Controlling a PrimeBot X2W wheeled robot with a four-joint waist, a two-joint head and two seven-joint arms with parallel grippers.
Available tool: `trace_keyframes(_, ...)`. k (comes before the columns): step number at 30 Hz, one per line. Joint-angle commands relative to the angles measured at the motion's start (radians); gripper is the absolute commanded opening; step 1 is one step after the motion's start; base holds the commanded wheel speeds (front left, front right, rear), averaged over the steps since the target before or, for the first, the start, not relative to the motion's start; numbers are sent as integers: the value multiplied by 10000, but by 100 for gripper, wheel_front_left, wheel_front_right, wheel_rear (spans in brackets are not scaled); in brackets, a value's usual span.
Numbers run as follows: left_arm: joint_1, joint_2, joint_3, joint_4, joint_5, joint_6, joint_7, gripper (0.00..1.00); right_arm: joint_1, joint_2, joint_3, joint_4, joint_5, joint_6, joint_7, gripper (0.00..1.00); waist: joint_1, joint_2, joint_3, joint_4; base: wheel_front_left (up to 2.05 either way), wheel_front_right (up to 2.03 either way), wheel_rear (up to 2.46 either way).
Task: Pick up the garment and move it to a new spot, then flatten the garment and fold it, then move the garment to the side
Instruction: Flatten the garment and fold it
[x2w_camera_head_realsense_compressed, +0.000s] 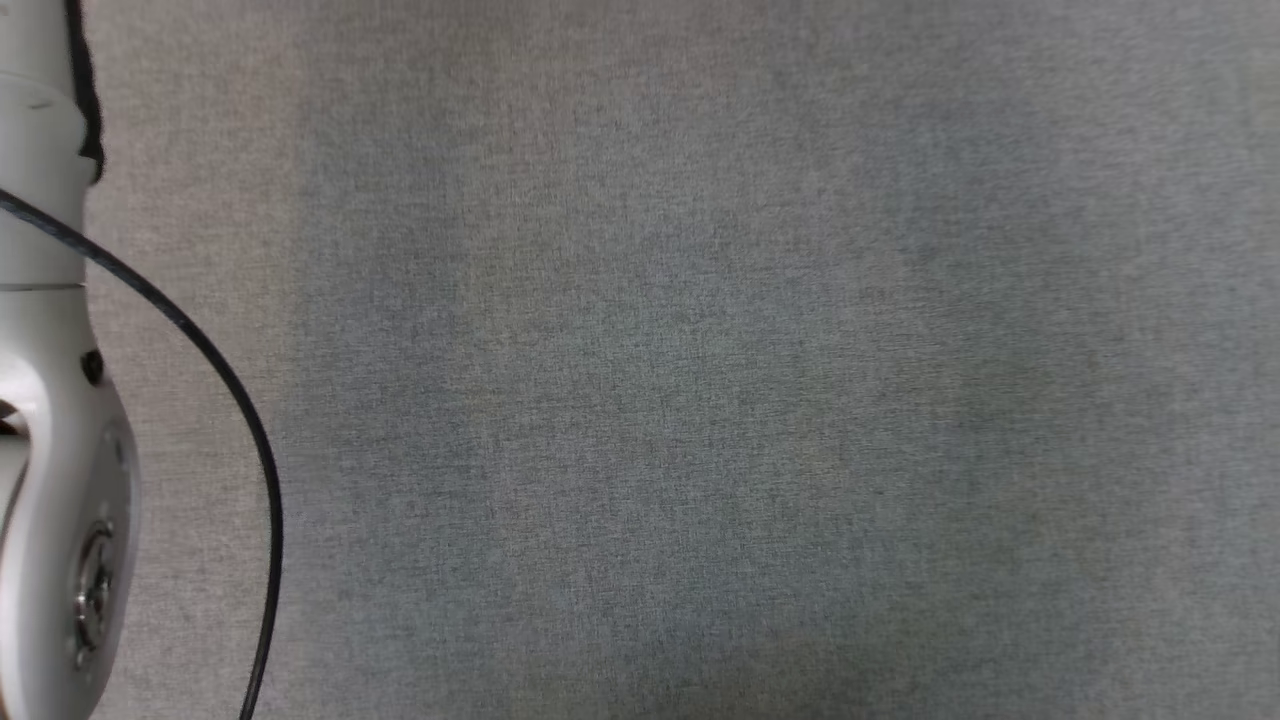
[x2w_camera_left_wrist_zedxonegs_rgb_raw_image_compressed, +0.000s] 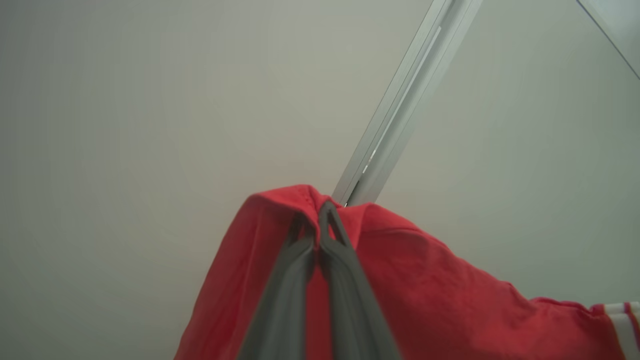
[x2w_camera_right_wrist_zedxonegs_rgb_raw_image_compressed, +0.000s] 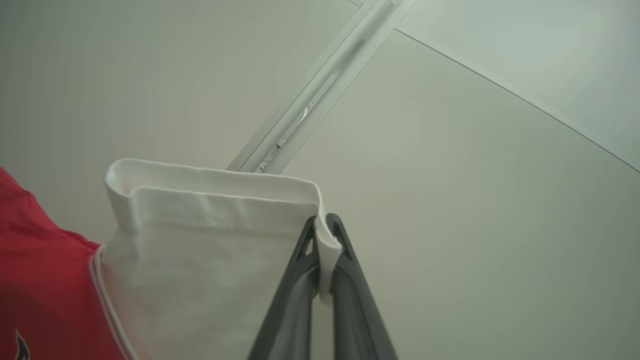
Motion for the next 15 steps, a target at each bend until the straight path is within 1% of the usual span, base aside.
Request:
trace_keyframes(1,-30,-45,-48,365,27,-197,-181,0,883,117,-55,-184,-180,-2,-9,0,0,0,309,89,0,0,0)
trace_keyframes(3,209,-82,-204,772,171,-405,-396,0,1449,166,-100,-493,-352,-2,-14,0,0,0,431,110,0,0,0)
trace_keyframes(6,636,-197,-416,1256,229,-651,-583,0,2501,272,-239,-678,-310,-4,-14,0,0,0,530,144,0,0,0)
trace_keyframes(12,1681,-233,-1027,1901,535,-782,-715,0,4443,290,-178,-1156,-85,-2,-17,0,0,0,341,168,0,0,0)
trace_keyframes(15,2049,-273,-1262,1846,458,-794,-718,0,4948,207,-106,-1316,74,-2,-17,0,0,0,199,166,0,0,0)
